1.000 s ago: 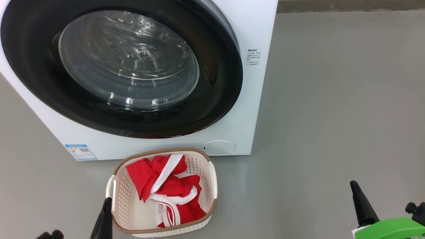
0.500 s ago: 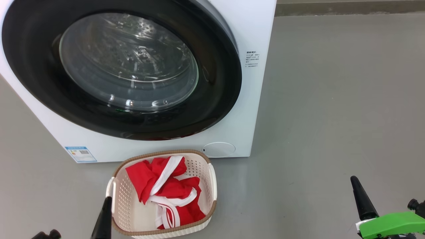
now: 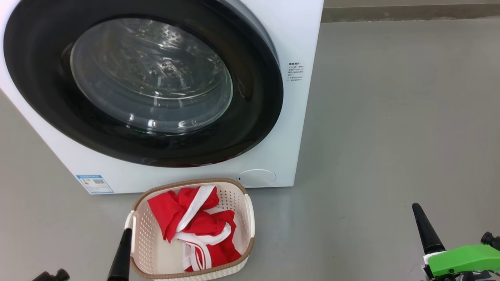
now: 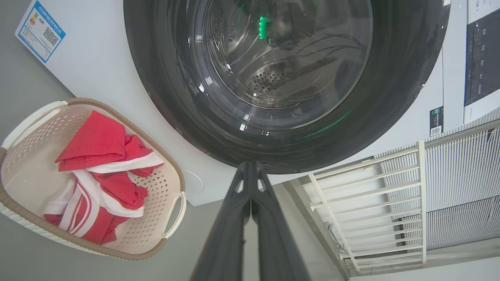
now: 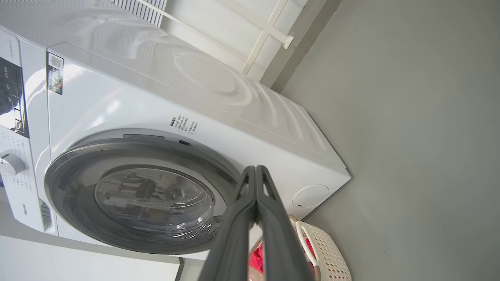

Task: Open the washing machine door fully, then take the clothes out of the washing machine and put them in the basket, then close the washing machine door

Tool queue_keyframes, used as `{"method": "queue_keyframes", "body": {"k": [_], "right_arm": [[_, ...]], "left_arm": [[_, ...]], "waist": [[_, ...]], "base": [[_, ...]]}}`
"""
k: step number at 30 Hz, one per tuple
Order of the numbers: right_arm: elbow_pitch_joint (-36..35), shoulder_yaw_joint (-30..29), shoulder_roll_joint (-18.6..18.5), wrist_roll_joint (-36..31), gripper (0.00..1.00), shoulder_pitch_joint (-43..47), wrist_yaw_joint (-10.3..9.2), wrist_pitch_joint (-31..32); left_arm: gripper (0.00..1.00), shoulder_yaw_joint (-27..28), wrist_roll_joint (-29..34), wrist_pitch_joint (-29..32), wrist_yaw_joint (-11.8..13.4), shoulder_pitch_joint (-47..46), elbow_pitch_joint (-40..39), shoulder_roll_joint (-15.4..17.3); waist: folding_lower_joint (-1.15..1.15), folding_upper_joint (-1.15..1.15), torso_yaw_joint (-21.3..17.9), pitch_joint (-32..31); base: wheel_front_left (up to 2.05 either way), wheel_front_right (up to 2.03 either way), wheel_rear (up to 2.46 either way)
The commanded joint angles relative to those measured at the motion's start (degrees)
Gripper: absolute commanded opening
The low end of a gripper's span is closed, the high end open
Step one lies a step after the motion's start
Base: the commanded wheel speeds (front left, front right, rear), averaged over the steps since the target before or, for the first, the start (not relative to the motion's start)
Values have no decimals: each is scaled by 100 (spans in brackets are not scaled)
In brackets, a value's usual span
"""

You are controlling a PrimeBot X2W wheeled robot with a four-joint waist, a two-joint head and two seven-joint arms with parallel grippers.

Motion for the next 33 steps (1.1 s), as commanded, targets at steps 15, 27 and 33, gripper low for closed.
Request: {"method": "queue_keyframes", "body": {"k": [15,27,33], "right_arm": [[-166,-58,27,788,0,-437,-4,269],[-173,-127,79,1301,0,-550,-5,458],[-177,-164,107,1579,0,-612,-5,561]], "left_arm": [[0,229,-984,276,-31,-369,-83,114],[0,279,-1641,466,-35,-447,-61,120],[0,307,-1998,570,-37,-490,-49,123]], "waist": [[0,0,-18,-60],[0,0,-31,-103],[0,0,-38,-127]], "base": [[0,0,0],[0,0,0],[0,0,0]]}}
